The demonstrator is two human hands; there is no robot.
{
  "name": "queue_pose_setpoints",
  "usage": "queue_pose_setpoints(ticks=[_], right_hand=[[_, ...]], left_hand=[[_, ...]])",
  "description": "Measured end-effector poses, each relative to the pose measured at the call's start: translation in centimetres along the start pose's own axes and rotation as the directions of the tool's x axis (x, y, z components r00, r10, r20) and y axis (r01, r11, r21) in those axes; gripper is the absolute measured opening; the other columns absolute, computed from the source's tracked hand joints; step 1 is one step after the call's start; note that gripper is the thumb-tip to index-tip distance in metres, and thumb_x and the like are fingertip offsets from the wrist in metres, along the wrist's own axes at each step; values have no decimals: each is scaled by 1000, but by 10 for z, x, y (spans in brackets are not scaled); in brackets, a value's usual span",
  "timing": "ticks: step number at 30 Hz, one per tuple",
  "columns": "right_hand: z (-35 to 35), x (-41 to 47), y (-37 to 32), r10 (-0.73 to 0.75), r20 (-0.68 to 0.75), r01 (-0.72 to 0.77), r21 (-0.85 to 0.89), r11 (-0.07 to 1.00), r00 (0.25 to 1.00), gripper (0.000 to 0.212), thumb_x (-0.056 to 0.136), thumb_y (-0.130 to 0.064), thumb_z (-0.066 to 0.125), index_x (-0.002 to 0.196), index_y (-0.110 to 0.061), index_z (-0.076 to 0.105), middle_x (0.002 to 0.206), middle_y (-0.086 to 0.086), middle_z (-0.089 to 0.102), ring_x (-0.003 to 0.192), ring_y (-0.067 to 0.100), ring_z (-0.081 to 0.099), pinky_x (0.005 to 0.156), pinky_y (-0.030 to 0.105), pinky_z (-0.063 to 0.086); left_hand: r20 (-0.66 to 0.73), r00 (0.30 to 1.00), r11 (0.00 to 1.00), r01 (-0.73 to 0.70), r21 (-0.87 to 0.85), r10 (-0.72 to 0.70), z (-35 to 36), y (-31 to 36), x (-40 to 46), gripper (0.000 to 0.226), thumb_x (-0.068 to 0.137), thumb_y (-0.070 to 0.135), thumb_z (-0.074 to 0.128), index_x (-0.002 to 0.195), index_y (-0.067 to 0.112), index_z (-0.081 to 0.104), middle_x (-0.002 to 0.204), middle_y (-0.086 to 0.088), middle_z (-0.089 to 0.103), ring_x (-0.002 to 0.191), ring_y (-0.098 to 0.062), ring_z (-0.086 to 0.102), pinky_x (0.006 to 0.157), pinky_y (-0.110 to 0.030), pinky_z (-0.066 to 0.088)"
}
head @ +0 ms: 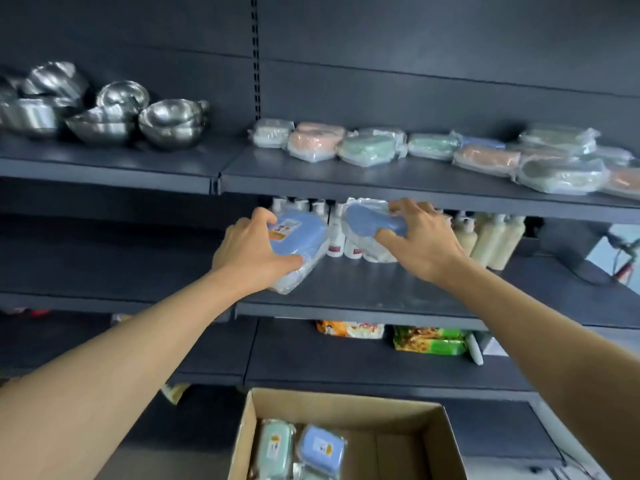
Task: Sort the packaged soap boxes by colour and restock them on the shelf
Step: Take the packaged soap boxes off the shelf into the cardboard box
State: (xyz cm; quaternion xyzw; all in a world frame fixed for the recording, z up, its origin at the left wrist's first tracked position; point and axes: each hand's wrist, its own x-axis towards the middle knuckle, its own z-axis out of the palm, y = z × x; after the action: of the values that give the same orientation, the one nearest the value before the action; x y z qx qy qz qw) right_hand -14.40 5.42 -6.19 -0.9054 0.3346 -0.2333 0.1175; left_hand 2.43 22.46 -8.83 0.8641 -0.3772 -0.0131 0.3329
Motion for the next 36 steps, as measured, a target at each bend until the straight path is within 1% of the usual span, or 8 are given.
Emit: queue_pose_setpoints(ticks=[5,8,15,17,20,26,32,36], right_hand=[[54,-66,39,70,192,-69,-11,998,979,55,83,-37,57,134,-19,43,130,12,49,118,33,45,89,36,38],[92,-94,66,123,287,-120,-31,992,950,56,82,-37,60,132,-17,45,128,14,51,117,35,47,92,37,39],[188,-142,146,165,515,-156,-62,986,841,57,84,-41,59,134,-19,44,129,9,49,117,29,46,91,34,39],[215,-155,172,162,576,-147,-74,986,801,56,84,-43,58,133,-18,44,129,9,49,116,29,46,90,34,39],[254,-173,209,164,645,-131,-99,986,746,56,84,-46,56,131,-18,45,127,9,51,113,29,48,91,34,40],[330,-202,261,188,733,-133,-133,982,654,57,84,-49,56,131,-19,43,127,7,52,115,28,47,94,35,44],[395,-216,287,167,770,-124,-114,986,616,72,74,-39,71,136,-19,40,134,7,45,121,27,41,98,35,40],[430,-223,296,132,772,-88,-99,991,622,85,67,-34,78,140,-26,35,134,6,42,123,25,36,99,35,38]], left_hand=[[197,979,993,34,113,-56,64,-24,-53,67,67,49,74,120,27,39,116,1,51,104,-20,50,77,-34,48],[349,929,983,70,168,-126,107,-48,-79,68,69,51,72,122,27,38,120,1,52,104,-22,52,78,-34,48],[645,723,962,104,252,-247,209,-102,-135,63,68,38,73,118,23,37,117,3,52,100,-20,54,77,-34,49],[692,655,946,116,304,-303,241,-115,-153,67,65,35,73,120,22,37,116,3,51,101,-20,54,80,-37,50],[728,577,922,132,365,-370,286,-132,-180,70,66,27,72,124,23,33,111,2,50,100,-20,51,77,-31,45],[804,457,886,-70,458,-380,368,-177,-207,81,76,12,59,146,19,19,149,-1,33,136,-21,33,107,-35,33],[876,329,865,-241,439,-353,432,-221,-218,64,83,4,57,139,17,29,145,-3,37,133,-21,36,102,-33,33],[887,364,830,-369,418,-285,465,-244,-227,72,80,13,69,138,18,28,142,-3,36,130,-23,38,103,-36,35]])
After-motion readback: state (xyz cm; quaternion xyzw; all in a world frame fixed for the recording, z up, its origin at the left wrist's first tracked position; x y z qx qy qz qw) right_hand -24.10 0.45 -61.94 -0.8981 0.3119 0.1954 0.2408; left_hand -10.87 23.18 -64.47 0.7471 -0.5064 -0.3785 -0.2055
